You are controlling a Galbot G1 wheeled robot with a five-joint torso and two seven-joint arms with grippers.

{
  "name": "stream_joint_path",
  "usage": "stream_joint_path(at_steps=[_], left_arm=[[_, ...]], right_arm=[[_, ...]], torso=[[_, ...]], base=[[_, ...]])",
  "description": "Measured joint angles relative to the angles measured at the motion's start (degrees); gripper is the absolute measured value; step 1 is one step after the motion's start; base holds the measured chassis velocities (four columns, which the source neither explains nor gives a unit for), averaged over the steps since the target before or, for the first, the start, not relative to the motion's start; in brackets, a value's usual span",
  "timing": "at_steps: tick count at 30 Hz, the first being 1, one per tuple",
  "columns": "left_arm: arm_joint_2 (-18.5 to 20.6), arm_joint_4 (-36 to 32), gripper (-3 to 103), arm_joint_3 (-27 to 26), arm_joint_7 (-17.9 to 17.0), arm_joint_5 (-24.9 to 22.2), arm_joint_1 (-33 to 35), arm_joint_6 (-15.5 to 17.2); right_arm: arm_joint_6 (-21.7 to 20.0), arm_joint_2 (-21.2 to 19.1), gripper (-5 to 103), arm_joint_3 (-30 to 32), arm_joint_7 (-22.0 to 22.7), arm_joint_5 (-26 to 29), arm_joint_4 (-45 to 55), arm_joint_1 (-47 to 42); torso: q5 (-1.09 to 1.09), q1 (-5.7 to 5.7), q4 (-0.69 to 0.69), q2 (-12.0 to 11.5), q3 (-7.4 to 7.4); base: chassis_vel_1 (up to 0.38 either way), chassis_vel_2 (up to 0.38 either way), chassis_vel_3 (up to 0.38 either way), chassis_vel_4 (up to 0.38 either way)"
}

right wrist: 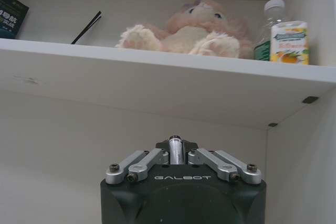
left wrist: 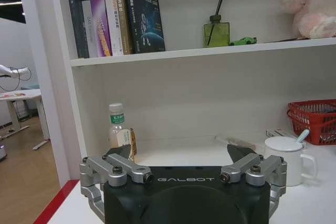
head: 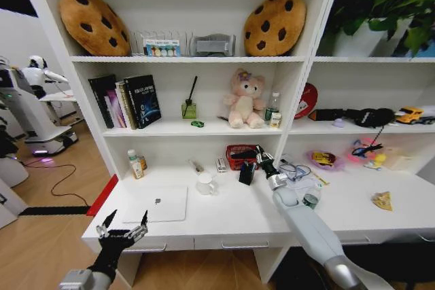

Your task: Organize the objects on the table.

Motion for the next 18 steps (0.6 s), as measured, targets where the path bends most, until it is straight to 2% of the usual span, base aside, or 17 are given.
stream_joint_path(at_steps=[8,16,17,18], left_arm=[[0.0,0.0,100,0.0,0.0,0.0,0.0,0.0],[0.0,0.0,100,0.0,-0.01,0.0,0.0,-0.01],[0.0,0.0,100,0.0,0.0,0.0,0.0,-0.01],[0.0,0.0,100,0.0,0.0,0.0,0.0,-0.01]], right_arm=[[1.89,3.76,12,-1.46,0.32,-1.25,-4.98,2.65],[1.61,3.37,10,-1.12,1.7,-2.3,-5.62,2.48],[1.31,3.13,14,-1.06,2.04,-2.31,-5.37,2.34],[1.31,3.13,14,-1.06,2.04,-2.31,-5.37,2.34]], torso=[[-0.01,0.0,0.01,0.0,-0.01],[0.0,0.0,-0.01,0.0,-0.01],[0.0,0.0,-0.01,0.0,-0.01],[0.0,0.0,-0.01,0.0,-0.01]], base=[[0.0,0.0,0.0,0.0],[0.0,0.0,0.0,0.0],[0.0,0.0,0.0,0.0],[0.0,0.0,0.0,0.0]])
